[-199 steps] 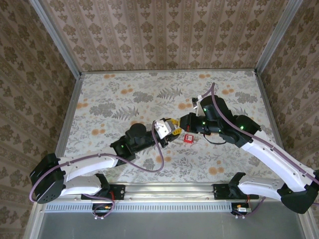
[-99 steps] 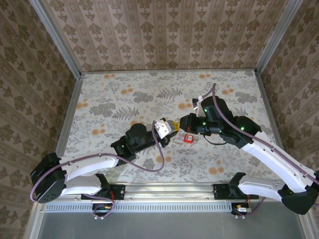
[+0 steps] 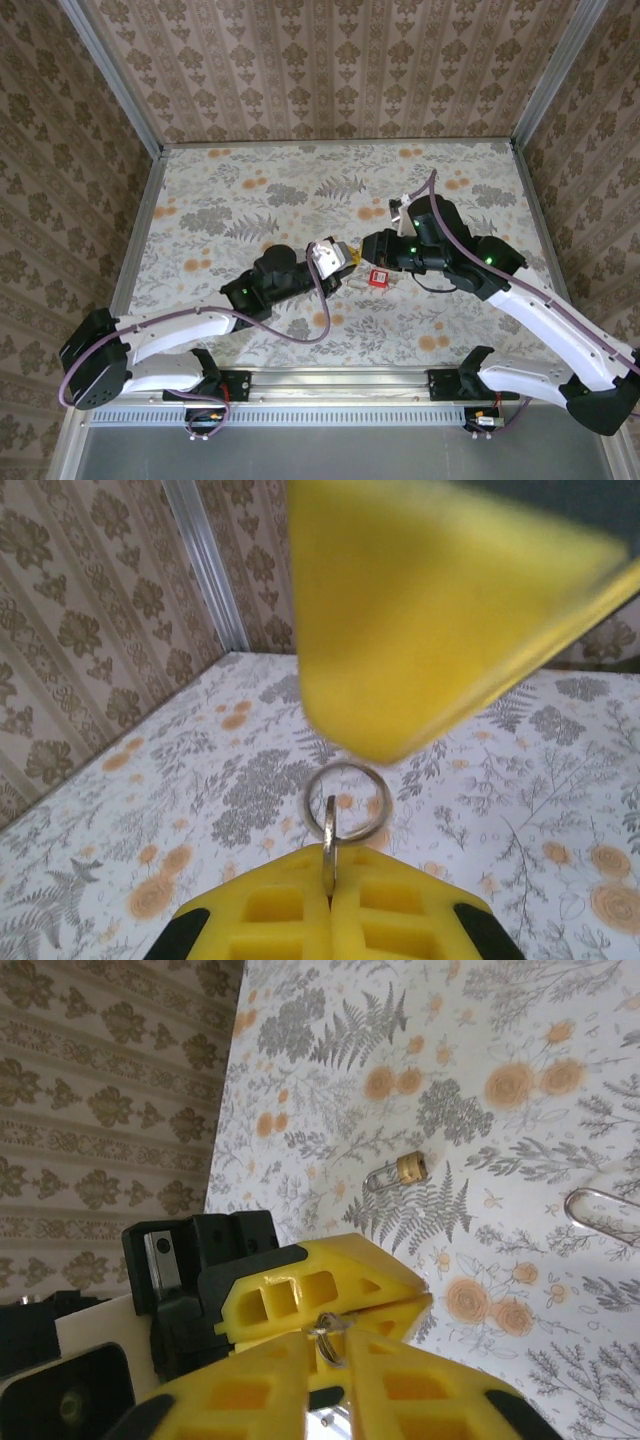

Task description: Unlock with the key

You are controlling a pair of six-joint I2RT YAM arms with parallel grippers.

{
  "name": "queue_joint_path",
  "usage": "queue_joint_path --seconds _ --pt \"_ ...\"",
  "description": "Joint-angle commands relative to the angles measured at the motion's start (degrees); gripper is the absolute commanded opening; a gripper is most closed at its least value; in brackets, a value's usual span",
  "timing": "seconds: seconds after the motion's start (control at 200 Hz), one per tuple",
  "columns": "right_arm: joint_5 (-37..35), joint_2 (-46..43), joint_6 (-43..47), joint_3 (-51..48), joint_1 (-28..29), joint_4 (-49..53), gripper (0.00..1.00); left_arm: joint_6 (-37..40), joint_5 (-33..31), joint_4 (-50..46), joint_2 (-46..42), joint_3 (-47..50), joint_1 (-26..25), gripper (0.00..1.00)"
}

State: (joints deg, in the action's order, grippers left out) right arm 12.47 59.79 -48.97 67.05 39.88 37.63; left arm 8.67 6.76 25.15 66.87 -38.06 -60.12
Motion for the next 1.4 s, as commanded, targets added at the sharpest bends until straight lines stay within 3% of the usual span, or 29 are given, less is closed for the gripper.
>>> queue_joint_path --seconds 0.0,0.155,0.305,0.435,0.825,1.06,1.4 --pt "1.65 -4.66 5.55 -2.78 -3.53 -3.05 0.25 0.94 5.28 -12.65 -1.80 -4.91 2.45 0.00" --pt "10.26 -9.60 18.74 -11.64 -7.51 -16.38 0.33 1.27 15.76 -28.61 -1.82 -11.39 6.91 0.00" --pt "20.54 -8.47 24.79 -18.57 -7.89 -29.40 0.31 0.35 25.96 -37.61 0.25 -16.47 10.00 0.00" --pt "21.92 -6.80 26.37 -19.62 -8.15 -33.26 0.29 -0.60 32.12 -40.17 2.02 -18.58 11.10 0.00" --pt "30.10 -2.98 28.40 -18.50 -8.15 -32.31 0.36 -0.01 37.18 -45.69 4.93 -22.25 12.76 0.00" --pt "32.02 -1.88 28.09 -19.32 -8.13 -33.54 0.30 -0.44 38.49 -45.86 5.18 -22.53 13.46 0.00" --pt "33.74 -0.48 28.52 -18.84 -7.67 -33.21 0.28 -2.00 41.81 -43.91 6.52 -22.52 13.98 0.00"
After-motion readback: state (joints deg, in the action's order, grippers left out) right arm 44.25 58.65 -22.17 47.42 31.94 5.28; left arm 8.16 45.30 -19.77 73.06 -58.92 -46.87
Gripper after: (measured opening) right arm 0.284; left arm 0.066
